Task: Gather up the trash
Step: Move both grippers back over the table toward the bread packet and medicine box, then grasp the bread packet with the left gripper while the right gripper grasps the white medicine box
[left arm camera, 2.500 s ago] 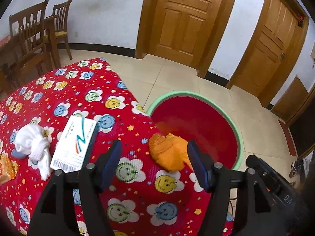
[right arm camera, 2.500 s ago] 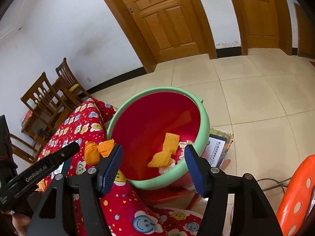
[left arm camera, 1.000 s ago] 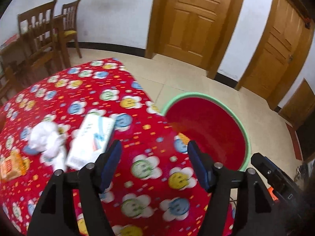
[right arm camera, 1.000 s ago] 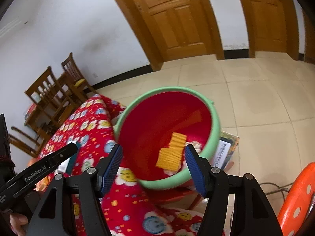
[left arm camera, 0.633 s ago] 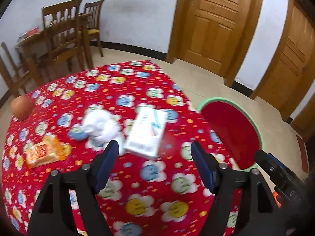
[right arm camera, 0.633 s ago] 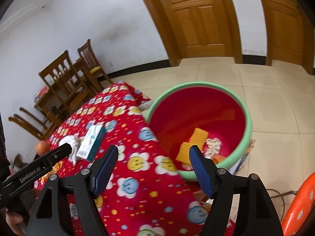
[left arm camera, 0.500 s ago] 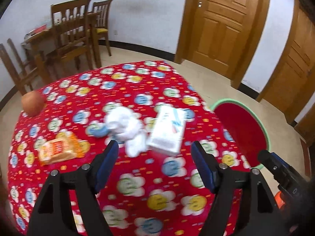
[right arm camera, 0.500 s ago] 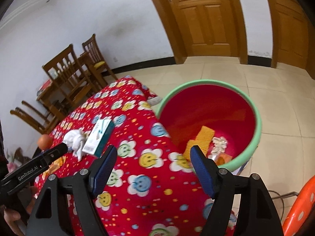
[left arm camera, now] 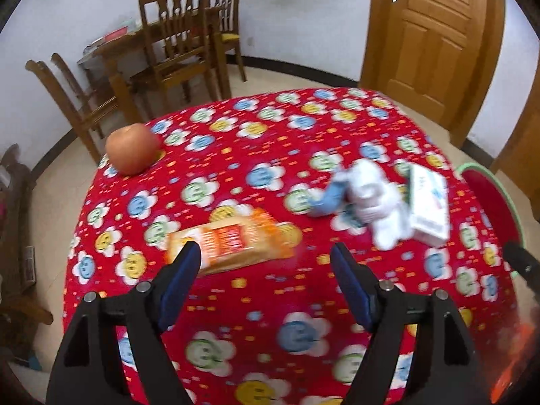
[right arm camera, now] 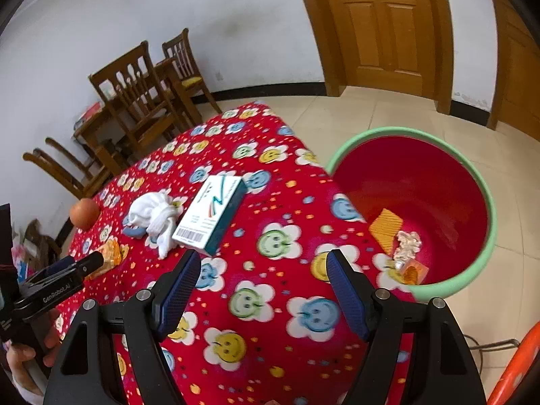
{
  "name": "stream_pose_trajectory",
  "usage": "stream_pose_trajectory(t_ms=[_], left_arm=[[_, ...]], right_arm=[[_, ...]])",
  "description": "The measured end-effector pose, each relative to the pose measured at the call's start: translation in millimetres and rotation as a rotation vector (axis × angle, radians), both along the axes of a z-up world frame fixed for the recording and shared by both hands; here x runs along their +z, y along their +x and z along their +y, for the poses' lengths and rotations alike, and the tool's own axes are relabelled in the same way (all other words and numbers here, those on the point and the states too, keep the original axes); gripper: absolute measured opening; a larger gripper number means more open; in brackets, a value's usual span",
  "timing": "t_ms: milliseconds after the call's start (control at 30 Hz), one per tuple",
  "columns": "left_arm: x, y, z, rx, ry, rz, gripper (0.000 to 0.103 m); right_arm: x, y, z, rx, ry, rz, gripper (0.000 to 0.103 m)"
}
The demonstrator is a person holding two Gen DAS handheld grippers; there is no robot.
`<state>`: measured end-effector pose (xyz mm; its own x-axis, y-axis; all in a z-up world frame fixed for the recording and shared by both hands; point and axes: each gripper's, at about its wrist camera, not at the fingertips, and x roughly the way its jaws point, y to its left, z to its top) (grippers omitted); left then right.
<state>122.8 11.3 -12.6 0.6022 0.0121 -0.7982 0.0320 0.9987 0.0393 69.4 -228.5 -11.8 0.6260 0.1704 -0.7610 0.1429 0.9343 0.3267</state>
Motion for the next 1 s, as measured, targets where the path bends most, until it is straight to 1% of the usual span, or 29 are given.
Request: stream_pose_trajectory(t_ms=[200,433,533,767,1000], left_arm=[[-14,4,24,0.016,0.023,0.036,0.079],[-30,10,30,0.009,0.079,0.065,0.079],[-37,20,33,0.026,0.098,0.074,0.079],[-42,44,39,0.078,0.081,0.078,0.079],[-43,59,44,0.111,0.057,0.08,0.079]], right_arm=[[-9,15,28,0.056,-0.024,0.033,0.078],[-18,29,45,0.087,-0.043,0.061,0.078],[-21,36,50,0.094,-0.058,0.07,0.078],[-28,51,53,0.085,-0.059,0.088,0.078],[-31,66,60,0.063,-0.064,0.098,0.078]])
